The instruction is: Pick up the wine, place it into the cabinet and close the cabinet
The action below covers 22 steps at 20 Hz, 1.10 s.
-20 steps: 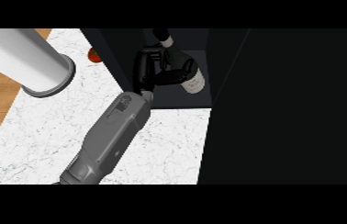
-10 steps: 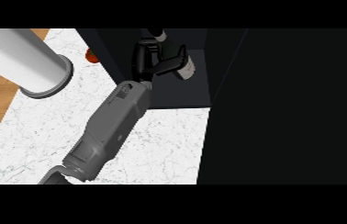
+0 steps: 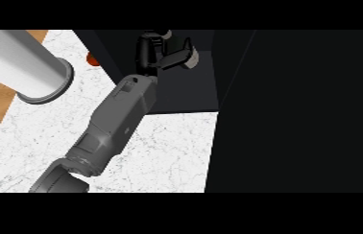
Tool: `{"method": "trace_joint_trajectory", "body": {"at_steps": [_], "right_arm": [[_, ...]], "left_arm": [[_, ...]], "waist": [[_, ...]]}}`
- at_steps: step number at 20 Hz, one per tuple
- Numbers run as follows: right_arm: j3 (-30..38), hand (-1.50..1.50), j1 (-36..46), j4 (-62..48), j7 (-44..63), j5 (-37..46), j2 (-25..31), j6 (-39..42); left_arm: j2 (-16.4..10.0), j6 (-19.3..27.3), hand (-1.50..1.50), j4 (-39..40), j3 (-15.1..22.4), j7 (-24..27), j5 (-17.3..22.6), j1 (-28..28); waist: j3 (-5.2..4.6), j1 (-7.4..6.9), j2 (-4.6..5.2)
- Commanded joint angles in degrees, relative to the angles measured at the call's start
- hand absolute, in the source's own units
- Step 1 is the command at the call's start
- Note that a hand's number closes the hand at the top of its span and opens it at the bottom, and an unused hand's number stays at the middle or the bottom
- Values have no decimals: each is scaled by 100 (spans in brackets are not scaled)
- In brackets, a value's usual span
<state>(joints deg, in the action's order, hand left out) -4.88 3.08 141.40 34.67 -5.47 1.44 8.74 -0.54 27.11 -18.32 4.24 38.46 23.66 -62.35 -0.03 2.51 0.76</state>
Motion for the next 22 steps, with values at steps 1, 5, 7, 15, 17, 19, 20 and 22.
{"method": "trace_joint_trajectory", "body": {"at_steps": [1,5,7,15,17,19,20,22], "right_arm": [[-138,-150,-116,246,44,-282,-105,-6],[84,-150,-357,513,104,-610,39,171],[-57,-150,-180,198,-71,-347,-62,124],[-287,-150,-45,137,-13,-146,-141,66],[-210,-150,142,95,16,-123,-135,24],[-183,-150,-92,206,-73,-212,-130,92],[-158,-150,104,146,31,-114,-102,27],[-59,-150,100,96,-11,-276,-138,12]], "left_arm": [[51,65,150,236,2,121,244,-122],[53,-156,150,422,-473,-28,513,-270],[52,-237,150,503,-606,-85,525,-420],[53,-241,150,879,-837,309,635,-551],[-68,-631,150,972,-870,505,584,-265],[-87,-568,150,1048,-894,357,589,-423],[-36,-554,150,1067,-829,690,495,-167],[54,-495,150,1122,-787,668,482,-197]], "waist": [[2,46,-8],[4,101,0],[2,29,5],[-1,124,46],[-4,140,82],[0,187,81],[-3,122,68],[-1,113,50]]}}
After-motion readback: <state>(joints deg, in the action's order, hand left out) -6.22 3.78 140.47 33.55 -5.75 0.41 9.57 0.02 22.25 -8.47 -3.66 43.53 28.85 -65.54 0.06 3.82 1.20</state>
